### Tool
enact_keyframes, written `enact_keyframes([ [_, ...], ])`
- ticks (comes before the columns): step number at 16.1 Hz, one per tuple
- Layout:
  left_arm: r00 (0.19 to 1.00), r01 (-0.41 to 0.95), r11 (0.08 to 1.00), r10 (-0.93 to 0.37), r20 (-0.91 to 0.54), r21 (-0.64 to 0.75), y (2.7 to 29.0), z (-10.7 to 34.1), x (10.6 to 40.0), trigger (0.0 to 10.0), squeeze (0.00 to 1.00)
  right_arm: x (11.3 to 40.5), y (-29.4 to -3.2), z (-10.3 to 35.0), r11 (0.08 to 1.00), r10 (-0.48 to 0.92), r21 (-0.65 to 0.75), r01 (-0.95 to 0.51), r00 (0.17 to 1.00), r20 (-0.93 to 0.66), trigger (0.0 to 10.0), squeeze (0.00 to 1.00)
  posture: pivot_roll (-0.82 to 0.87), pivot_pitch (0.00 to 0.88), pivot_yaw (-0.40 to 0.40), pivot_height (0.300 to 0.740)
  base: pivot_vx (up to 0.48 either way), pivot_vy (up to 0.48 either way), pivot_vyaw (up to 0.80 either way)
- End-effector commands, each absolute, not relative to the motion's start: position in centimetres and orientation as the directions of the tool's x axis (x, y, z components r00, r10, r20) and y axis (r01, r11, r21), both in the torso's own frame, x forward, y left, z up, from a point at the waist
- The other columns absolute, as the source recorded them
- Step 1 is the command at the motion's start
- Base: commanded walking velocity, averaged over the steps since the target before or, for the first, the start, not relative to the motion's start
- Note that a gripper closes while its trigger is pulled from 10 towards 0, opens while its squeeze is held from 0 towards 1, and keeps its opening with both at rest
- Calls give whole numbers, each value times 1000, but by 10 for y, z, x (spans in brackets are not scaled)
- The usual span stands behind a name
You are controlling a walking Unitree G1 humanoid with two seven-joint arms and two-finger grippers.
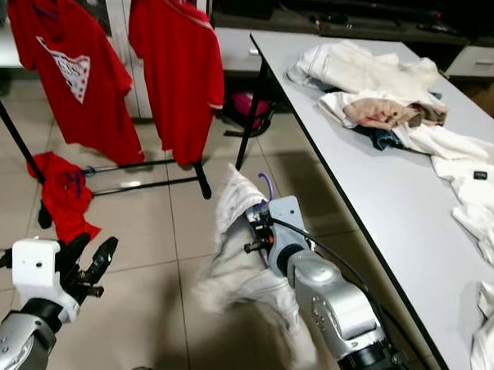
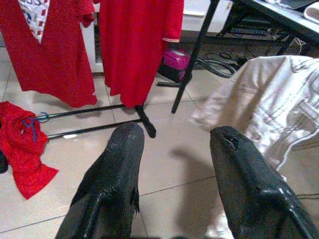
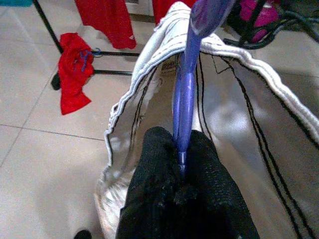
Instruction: Hang hanger
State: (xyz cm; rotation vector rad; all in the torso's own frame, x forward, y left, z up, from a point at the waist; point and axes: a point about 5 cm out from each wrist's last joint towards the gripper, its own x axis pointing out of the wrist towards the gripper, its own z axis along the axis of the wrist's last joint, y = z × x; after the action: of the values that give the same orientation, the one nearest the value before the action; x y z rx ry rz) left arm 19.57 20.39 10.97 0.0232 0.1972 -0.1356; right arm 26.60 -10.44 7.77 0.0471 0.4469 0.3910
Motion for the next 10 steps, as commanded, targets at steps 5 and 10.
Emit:
enact_keyframes([
  [5,963,224,974,-218,-160,21,193,121,230,10000,0,292,-125,119,957,262,190,-219,934,-242,10000,0,-11,104,-98,740,338,0,320],
  [10,970,194,981,-188,-154,21,197,120,232,10000,0,285,-127,109,966,254,108,-233,930,-266,10000,0,-15,36,-90,740,331,0,0],
])
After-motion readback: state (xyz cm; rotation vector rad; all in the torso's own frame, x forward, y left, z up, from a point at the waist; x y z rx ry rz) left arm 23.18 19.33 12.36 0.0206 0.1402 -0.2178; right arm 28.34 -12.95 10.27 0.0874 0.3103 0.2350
